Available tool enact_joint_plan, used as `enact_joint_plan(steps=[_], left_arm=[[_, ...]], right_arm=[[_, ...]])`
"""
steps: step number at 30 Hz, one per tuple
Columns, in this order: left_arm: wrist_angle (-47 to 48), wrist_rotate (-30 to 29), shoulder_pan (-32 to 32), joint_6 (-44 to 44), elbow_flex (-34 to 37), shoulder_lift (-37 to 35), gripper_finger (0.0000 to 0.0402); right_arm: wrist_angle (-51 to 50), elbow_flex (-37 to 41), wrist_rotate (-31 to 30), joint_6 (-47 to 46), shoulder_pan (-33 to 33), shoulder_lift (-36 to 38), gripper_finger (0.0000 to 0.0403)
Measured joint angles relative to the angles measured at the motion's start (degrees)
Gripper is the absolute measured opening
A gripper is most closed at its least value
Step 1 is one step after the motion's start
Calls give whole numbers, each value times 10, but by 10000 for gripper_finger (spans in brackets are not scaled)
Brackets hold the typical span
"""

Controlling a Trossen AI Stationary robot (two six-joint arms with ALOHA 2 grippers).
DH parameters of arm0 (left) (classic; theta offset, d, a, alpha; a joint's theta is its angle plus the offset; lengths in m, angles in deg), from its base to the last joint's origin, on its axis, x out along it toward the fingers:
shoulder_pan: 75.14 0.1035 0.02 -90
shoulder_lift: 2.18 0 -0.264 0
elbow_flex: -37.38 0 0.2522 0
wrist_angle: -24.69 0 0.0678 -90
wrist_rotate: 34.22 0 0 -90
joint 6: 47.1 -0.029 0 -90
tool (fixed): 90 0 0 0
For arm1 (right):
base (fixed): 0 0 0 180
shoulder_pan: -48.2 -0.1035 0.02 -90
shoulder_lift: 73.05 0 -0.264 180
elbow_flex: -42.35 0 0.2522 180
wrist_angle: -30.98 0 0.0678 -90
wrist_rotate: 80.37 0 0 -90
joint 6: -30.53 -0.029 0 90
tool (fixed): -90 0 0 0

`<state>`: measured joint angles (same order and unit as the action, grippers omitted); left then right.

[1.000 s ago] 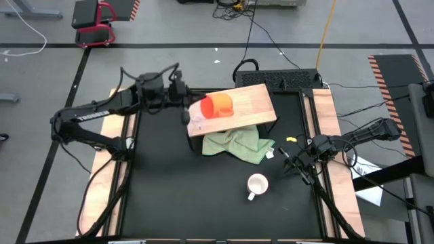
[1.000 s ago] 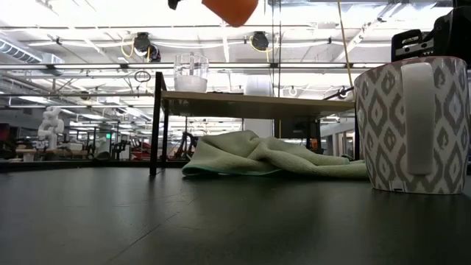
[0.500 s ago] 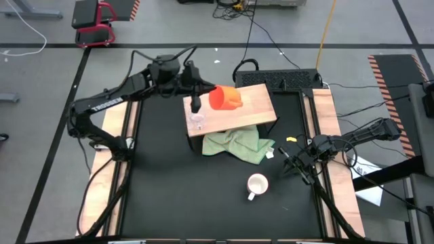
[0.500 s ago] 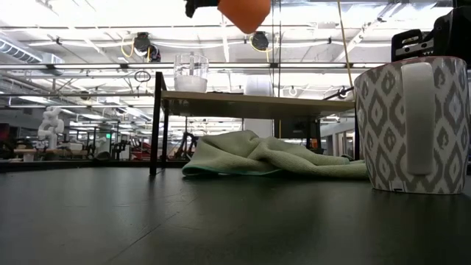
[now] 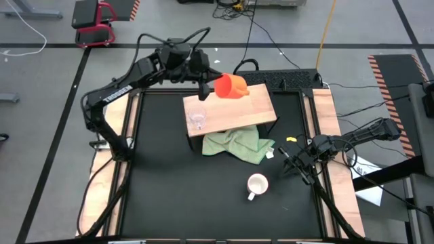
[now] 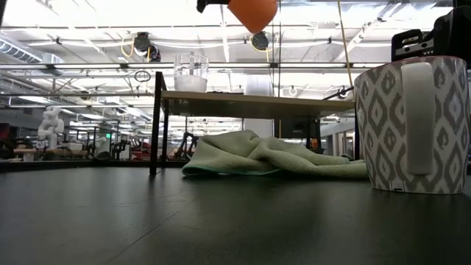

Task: Stack small to large cups/mugs on shelf
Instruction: Put orange cup on the shelf

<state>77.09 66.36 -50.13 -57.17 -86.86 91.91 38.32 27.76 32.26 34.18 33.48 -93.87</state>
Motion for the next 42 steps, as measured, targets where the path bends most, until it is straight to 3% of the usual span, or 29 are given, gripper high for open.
enact_joint_plan(steps=[7,13,33,42], left_arm=[[94,0,27,-4,-115,69,0],[171,0,33,-20,-165,104,0],[292,30,32,-65,-169,119,0],[318,29,12,-85,-169,160,0]], right_arm=[[-2,0,0,0,0,0,0],[-5,0,0,0,0,0,0],[0,0,0,1,0,0,0],[1,0,0,2,0,0,0]])
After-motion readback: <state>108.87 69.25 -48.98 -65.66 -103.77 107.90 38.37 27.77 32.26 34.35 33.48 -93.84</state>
